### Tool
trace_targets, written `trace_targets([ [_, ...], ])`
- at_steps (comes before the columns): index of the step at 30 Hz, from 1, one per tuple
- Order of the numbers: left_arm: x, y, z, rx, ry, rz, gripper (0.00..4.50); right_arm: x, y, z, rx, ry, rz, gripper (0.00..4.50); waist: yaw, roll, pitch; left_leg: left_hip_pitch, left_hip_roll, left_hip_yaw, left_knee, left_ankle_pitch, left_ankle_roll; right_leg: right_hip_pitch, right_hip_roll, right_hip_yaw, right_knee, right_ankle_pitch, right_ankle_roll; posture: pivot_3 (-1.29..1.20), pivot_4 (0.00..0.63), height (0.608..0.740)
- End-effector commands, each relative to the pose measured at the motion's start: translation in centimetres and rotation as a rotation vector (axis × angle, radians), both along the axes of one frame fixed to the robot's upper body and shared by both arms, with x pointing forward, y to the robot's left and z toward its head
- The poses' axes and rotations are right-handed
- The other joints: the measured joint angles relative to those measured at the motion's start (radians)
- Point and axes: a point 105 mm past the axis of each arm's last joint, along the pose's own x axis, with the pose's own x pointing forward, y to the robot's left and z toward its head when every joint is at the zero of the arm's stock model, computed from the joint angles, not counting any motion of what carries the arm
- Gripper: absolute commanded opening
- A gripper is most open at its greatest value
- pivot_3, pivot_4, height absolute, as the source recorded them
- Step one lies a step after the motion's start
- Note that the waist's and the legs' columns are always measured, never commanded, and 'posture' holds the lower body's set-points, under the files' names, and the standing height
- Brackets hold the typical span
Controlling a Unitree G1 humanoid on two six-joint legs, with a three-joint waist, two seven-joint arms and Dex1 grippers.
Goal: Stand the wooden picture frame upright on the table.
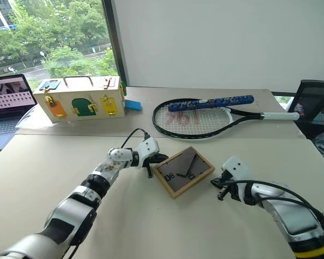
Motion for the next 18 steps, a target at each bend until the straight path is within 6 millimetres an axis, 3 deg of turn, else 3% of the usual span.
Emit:
trace_targets([
  [1,-3.1,-0.1,-0.9,-0.039,0.171,-0.118,0.04,1.3,0.9,0.0,-0.014,-0.027,0.068,0.08,-0.002,0.001,0.0,0.0,0.0,0.0,0.0,0.0,0.0,0.0,0.0,0.0,0.0,0.0,0.0,0.0,0.15,0.722],
  [5,-6.6,0.1,-1.5,-0.056,0.327,-0.193,0.04,2.1,2.7,-0.9,0.034,-0.004,0.134,0.08,-0.016,0.0,-0.001,0.003,0.001,0.0,0.0,0.0,0.0,0.002,0.0,0.0,0.001,0.001,-0.002,0.0,0.15,0.722],
  [8,-7.8,0.5,-1.7,-0.038,0.366,-0.186,0.04,1.9,4.1,-1.6,0.045,0.022,0.196,0.08,-0.016,0.0,-0.001,0.009,0.001,0.0,0.0,0.0,0.0,0.008,0.001,0.0,0.001,0.0,0.0,0.0,0.15,0.722],
  [13,-7.7,1.7,-1.9,-0.001,0.341,-0.124,0.04,1.2,4.6,-2.1,0.05,0.052,0.225,0.08,-0.015,0.0,-0.001,0.016,0.001,0.0,-0.001,0.0,0.0,0.016,0.001,0.0,0.0,-0.002,0.002,0.0,0.15,0.722],
  [18,-6.9,3.5,-2.1,0.042,0.296,-0.063,0.04,0.0,3.3,-2.7,0.008,0.086,0.223,0.08,-0.012,0.001,-0.001,0.016,0.001,0.0,-0.002,-0.001,0.0,0.015,0.001,0.0,0.0,-0.003,0.002,0.0,0.15,0.722],
])
